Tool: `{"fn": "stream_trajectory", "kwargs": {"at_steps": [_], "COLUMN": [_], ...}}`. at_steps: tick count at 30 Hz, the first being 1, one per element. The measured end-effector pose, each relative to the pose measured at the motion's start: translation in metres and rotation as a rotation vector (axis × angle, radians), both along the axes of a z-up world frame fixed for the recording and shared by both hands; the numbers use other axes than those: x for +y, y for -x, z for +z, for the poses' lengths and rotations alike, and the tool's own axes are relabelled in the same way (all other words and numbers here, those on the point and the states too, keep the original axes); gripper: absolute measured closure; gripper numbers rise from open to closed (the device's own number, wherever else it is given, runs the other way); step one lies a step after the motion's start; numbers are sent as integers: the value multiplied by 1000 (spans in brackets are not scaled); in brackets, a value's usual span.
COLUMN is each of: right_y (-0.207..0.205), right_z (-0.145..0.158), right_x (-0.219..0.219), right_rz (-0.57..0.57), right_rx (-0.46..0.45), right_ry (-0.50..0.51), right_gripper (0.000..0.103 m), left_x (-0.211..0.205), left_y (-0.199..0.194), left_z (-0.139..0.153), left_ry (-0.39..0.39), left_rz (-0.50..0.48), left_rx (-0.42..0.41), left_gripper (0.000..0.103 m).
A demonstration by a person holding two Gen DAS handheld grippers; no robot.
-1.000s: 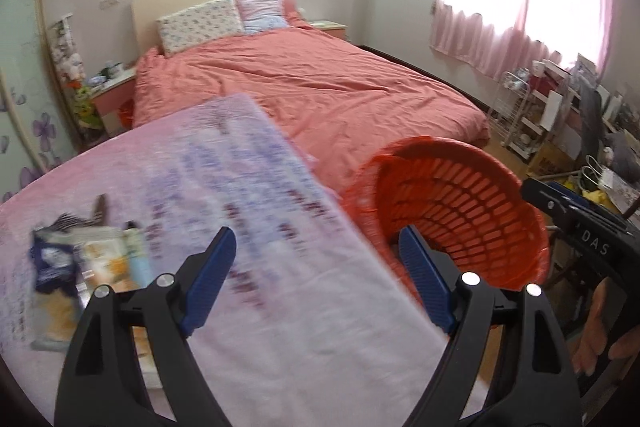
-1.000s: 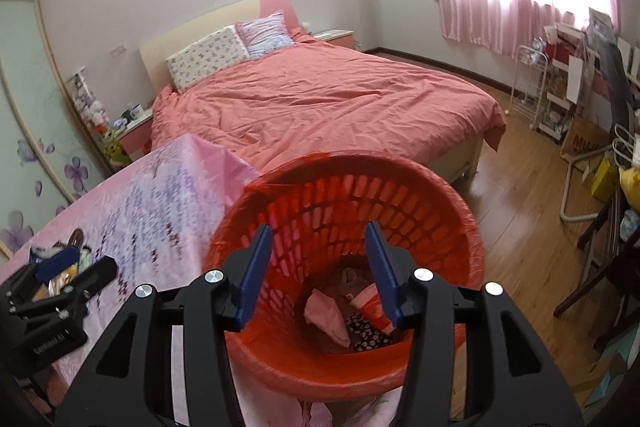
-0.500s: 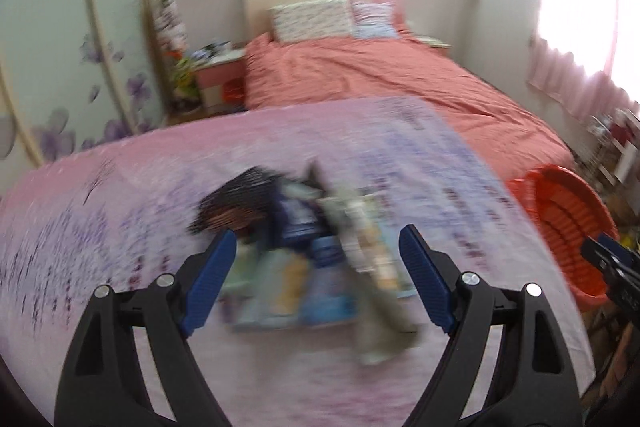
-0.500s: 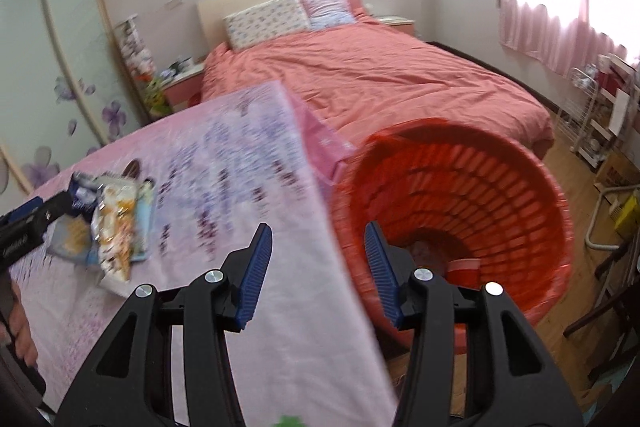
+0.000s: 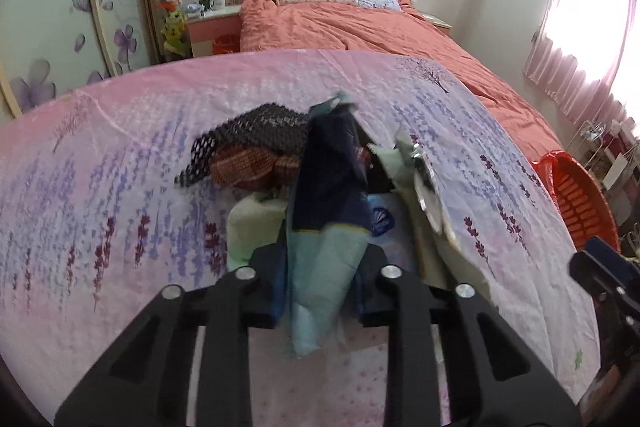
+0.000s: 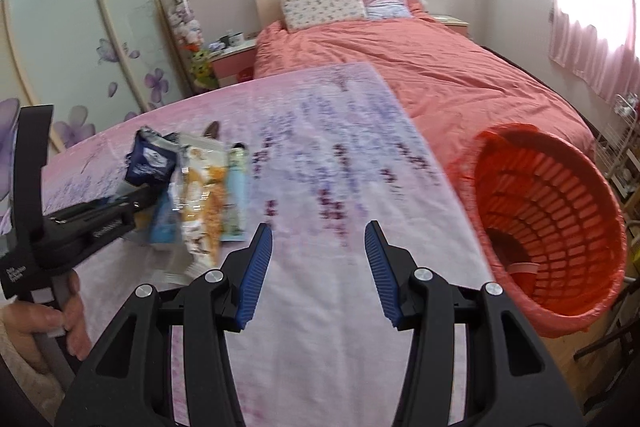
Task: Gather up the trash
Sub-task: 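Grasp the blue-green cloth with the left tool while the right tool grasps a snack bag, then lift the blue-green cloth and the snack bag off the bed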
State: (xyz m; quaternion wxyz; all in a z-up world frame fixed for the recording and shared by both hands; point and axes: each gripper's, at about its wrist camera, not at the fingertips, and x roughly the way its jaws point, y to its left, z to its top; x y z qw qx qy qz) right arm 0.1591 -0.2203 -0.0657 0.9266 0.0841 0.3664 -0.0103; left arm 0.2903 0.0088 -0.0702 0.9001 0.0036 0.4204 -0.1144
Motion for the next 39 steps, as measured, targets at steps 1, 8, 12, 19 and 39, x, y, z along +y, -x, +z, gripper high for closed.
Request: {"fn": "stream_trajectory", "kwargs": {"at_steps": [1, 8, 12, 19, 39], "right_y": [-3, -22, -33, -49, -42], "right_z": [-1, -11, -16, -30, -43], "right_x": [8, 46, 63, 73, 2], "right_rz": [18, 101, 124, 122, -86], "right_rx": [1, 17, 22, 68, 105], "right_ry": [1, -30, -46, -11, 44], "right_gripper": [54, 54, 54, 69, 73], "left_x": [6, 58, 85, 115, 100], "left_y": [4, 32, 37, 29, 17], "left_z": [1, 7, 4, -16, -22], "left_ry": [6, 10, 3, 13, -7], "left_rz": [1, 48, 99, 164, 165], "left_rx": [-3, -27, -20, 41, 28], "left_gripper": [79, 79, 78, 71, 63]}}
